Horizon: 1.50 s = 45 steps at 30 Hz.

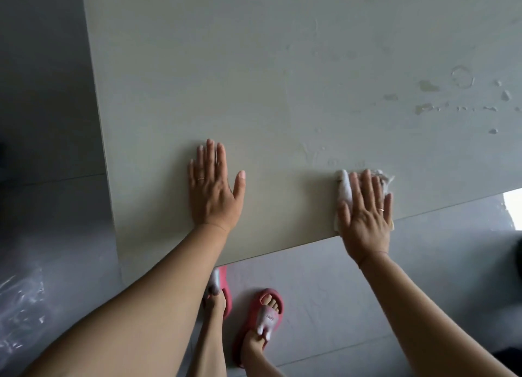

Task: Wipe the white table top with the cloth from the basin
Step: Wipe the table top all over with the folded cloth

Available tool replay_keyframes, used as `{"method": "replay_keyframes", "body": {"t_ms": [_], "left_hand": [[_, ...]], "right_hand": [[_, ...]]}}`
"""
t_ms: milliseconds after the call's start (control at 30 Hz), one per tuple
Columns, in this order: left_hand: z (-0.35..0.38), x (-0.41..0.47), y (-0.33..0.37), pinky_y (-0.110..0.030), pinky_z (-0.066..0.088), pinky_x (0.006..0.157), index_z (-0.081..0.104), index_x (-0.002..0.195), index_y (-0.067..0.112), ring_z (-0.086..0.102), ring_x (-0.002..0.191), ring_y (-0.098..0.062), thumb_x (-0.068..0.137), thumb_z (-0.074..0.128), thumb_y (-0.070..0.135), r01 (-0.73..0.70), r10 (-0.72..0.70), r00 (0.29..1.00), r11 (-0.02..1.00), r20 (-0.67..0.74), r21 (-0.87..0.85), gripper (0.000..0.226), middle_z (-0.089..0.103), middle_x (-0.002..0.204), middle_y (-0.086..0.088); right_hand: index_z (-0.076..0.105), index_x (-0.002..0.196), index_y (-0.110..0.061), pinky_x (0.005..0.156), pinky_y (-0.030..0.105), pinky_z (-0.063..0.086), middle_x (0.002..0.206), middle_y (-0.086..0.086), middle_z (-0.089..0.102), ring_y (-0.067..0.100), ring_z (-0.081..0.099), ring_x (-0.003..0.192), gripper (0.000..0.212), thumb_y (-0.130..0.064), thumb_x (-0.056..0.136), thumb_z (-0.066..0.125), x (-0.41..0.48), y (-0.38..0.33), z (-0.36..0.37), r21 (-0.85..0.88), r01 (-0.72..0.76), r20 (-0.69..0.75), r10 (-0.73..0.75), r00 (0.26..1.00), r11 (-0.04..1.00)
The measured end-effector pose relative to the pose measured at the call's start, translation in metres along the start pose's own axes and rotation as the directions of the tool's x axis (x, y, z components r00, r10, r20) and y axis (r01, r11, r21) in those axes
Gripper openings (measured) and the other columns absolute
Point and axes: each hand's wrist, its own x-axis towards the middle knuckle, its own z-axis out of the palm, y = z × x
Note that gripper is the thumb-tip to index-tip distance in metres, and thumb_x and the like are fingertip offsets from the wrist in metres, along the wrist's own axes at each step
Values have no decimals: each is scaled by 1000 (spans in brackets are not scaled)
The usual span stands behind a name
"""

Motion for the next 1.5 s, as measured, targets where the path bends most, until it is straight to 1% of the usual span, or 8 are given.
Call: {"method": "replay_keyframes", "body": {"t_ms": [167,467,633,767,1067,1200,1333,1500], "left_hand": [[7,-2,-1,-45,12,118,24,149,8,17,145,-31,92,27,48,3,-2,1000,997,-7,71,70,19,157,-12],[6,-2,-2,-47,15,118,26,148,7,19,145,-31,91,29,40,0,0,1000,997,10,80,66,21,157,-13],[7,-1,-1,-47,17,117,26,148,8,19,145,-30,90,30,40,10,-12,1000,996,15,88,67,21,157,-12],[7,-1,-1,-46,16,118,25,149,8,19,145,-30,90,31,39,20,-23,1000,994,20,107,67,20,157,-12],[5,-1,-2,-46,17,117,25,148,6,21,144,-31,87,34,38,12,-20,998,992,58,128,70,22,157,-13],[7,-2,-1,-45,15,117,25,148,6,20,145,-31,90,33,39,4,-12,999,990,51,142,68,22,157,-13],[8,-2,-2,-46,14,117,23,149,5,19,145,-31,91,30,39,-3,-3,999,987,37,161,67,22,157,-14],[8,-3,0,-49,21,116,33,144,1,26,142,-35,98,24,39,-1,-6,999,983,37,185,61,29,152,-18]], "right_hand": [[-1,149,-28,116,43,-10,158,1,-9,17,-14,144,59,-46,95,15,-4,-53,14,93,-237,12,237,971,967],[25,148,-29,117,43,5,156,0,15,21,10,146,56,-47,95,30,-19,-75,20,1,498,60,-497,866,867],[16,149,-30,118,41,-1,159,2,8,17,0,146,60,-48,92,20,53,-17,-6,2,78,-12,-78,997,997],[6,150,-28,117,43,-9,160,2,-2,19,-8,146,63,-45,91,18,62,-49,-2,89,-200,-14,203,979,976],[23,147,-30,118,44,7,156,-2,13,17,5,145,54,-44,95,28,50,-92,4,20,470,37,-470,882,882],[14,150,-31,119,42,0,159,-1,7,17,-3,146,58,-42,93,21,104,-39,-20,54,11,-20,-10,1000,998],[5,150,-28,117,46,-9,160,1,-4,21,-10,146,59,-37,97,29,113,-87,-10,152,-277,0,280,960,949],[17,149,-30,117,44,-7,159,1,12,22,0,146,62,-40,90,36,63,-168,16,83,349,-2,-350,937,933]]}}
